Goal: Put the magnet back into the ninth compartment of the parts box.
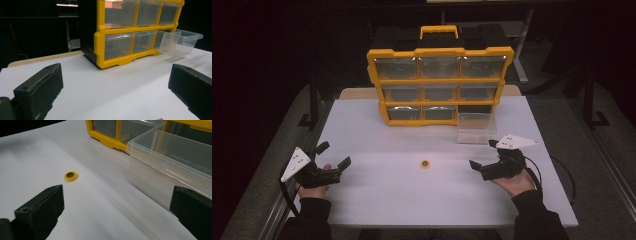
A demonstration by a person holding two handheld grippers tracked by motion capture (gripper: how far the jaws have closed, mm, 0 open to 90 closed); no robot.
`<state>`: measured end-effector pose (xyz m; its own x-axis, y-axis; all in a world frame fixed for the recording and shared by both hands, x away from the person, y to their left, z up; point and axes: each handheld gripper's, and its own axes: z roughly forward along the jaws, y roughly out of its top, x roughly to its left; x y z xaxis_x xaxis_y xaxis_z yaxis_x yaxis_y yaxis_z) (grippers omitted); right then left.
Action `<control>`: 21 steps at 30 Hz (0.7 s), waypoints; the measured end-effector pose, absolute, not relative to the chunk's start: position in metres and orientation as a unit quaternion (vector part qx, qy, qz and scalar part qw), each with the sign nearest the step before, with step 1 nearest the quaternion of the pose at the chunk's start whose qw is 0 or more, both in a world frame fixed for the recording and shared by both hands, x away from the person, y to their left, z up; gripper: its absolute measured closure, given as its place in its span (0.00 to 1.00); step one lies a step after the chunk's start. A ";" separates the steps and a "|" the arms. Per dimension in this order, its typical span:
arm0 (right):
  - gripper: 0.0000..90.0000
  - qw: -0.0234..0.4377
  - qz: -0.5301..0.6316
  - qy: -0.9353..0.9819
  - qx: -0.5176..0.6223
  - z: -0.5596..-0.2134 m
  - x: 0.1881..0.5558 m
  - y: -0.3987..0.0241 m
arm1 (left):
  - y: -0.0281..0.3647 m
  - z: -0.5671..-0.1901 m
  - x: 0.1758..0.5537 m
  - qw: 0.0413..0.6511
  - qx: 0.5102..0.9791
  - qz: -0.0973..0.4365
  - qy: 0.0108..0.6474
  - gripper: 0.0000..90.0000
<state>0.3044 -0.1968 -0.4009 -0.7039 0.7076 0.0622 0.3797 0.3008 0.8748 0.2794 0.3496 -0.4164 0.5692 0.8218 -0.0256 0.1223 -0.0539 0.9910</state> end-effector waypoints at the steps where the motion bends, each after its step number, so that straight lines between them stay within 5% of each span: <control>1: 0.00 0.170 0.479 0.790 0.343 -0.401 0.305 -0.196 | 0.350 -0.416 0.279 0.588 0.662 0.297 0.357 0.00; 21: 0.00 0.155 0.469 0.809 0.320 -0.393 0.313 -0.176 | 0.350 -0.416 0.279 0.588 0.662 0.298 0.356 0.00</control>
<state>0.3135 -0.1755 -0.3934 -0.7473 0.6627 0.0486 0.3713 0.3559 0.8576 0.2794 0.3496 -0.4164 0.5685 0.8223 -0.0248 0.1216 -0.0542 0.9911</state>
